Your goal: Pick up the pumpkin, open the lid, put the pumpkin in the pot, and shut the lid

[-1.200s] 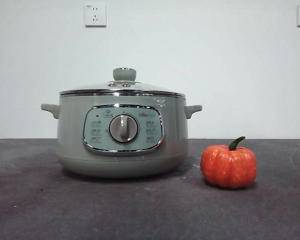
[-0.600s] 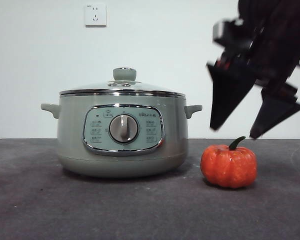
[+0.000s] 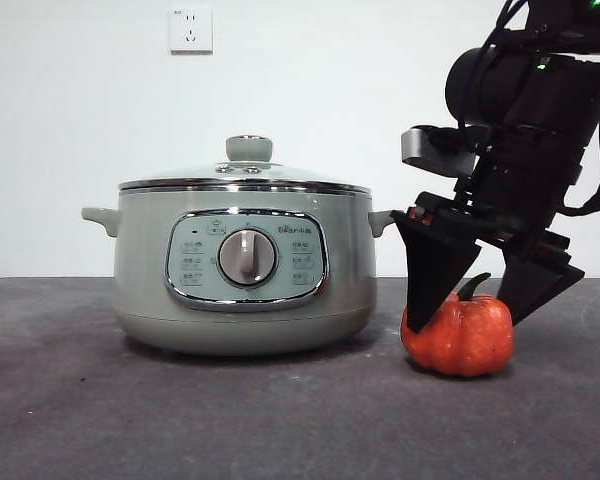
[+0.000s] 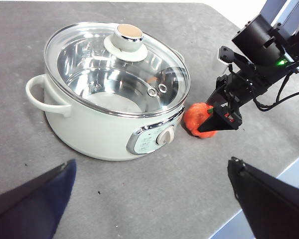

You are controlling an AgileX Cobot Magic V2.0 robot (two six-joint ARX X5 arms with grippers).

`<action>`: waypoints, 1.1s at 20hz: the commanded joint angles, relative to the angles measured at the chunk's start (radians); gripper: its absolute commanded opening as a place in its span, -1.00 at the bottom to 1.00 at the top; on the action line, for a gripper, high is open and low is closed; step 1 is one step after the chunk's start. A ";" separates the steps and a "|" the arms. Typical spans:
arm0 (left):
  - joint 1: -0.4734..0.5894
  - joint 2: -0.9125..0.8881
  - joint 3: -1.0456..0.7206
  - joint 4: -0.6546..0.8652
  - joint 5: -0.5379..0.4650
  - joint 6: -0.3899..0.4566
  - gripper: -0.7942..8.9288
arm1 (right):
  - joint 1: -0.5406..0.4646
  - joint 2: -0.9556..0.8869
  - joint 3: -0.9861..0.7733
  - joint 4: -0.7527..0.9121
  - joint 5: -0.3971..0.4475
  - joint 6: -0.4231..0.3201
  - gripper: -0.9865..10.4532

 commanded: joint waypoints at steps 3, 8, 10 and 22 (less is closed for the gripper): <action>0.000 -0.001 0.001 0.004 -0.002 0.006 0.78 | 0.002 0.009 0.001 -0.011 -0.004 0.011 -0.84; 0.000 0.012 0.001 0.024 -0.004 0.004 0.78 | 0.002 -0.101 0.002 -0.047 0.003 0.074 -0.85; -0.004 0.035 0.001 0.065 -0.003 -0.022 0.78 | 0.002 -0.195 0.002 -0.085 0.003 0.092 -0.85; -0.246 0.522 0.216 0.425 -0.123 -0.037 0.77 | 0.002 -0.719 0.002 -0.201 0.002 0.142 -0.85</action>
